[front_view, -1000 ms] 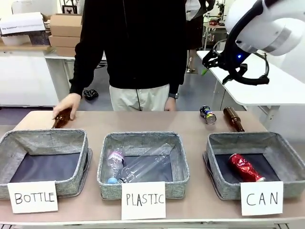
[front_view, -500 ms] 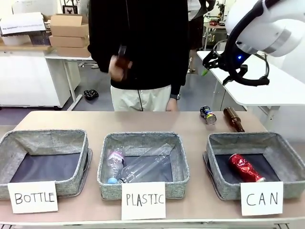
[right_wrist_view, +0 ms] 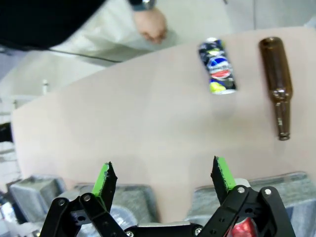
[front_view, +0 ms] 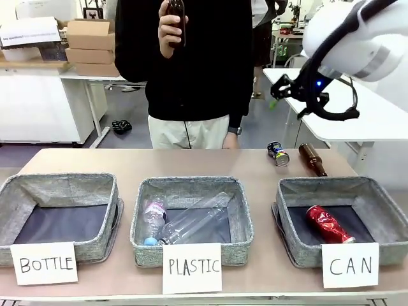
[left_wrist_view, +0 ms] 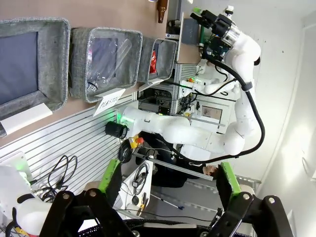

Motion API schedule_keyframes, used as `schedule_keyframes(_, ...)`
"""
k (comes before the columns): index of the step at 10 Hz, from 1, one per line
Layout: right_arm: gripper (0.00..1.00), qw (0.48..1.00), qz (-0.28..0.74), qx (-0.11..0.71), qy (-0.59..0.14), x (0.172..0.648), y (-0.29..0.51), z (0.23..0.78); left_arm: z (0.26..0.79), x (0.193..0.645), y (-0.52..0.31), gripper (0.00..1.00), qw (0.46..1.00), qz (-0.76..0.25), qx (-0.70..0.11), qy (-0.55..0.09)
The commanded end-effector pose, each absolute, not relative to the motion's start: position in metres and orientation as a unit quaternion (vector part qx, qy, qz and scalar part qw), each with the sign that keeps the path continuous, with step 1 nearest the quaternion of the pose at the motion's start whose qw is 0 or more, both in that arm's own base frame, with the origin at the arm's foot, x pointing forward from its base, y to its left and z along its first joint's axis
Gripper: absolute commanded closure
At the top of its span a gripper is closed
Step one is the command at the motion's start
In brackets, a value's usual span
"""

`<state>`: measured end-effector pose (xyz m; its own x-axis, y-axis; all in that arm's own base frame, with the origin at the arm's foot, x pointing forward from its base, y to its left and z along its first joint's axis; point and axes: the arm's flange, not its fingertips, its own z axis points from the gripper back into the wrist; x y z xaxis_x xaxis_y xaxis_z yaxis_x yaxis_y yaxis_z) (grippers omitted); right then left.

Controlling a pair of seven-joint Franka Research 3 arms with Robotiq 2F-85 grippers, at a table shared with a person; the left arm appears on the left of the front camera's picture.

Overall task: Sort the can waste into the basket.
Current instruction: Pick up the can waste from the table and place it in the right Fabric basket.

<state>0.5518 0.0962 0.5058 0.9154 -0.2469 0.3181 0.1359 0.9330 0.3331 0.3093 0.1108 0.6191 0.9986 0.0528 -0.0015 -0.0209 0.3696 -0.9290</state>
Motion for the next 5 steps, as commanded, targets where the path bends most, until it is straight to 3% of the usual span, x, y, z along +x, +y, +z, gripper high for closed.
schedule_keyframes(1, 0.00, 0.976, -0.123, 0.060, -0.166, 0.598, 0.100, 0.467, 0.620, 0.307, 0.111, 0.00, 0.828, 0.022, -0.559, -0.014)
schedule_keyframes(3, 0.00, 0.985, -0.087, 0.070, -0.133, 0.616, 0.101, 0.416, 0.620, 0.307, 0.111, 0.00, 0.828, 0.022, -0.559, -0.014)
schedule_keyframes(4, 0.00, 0.979, -0.058, 0.114, -0.159, 0.616, 0.102, 0.403, 0.620, 0.307, 0.111, 0.00, 0.828, 0.022, -0.559, -0.014)
schedule_keyframes(5, 0.00, 0.984, -0.094, 0.065, -0.136, 0.596, 0.086, 0.415, 0.620, 0.307, 0.111, 0.00, 0.828, 0.022, -0.559, -0.014)
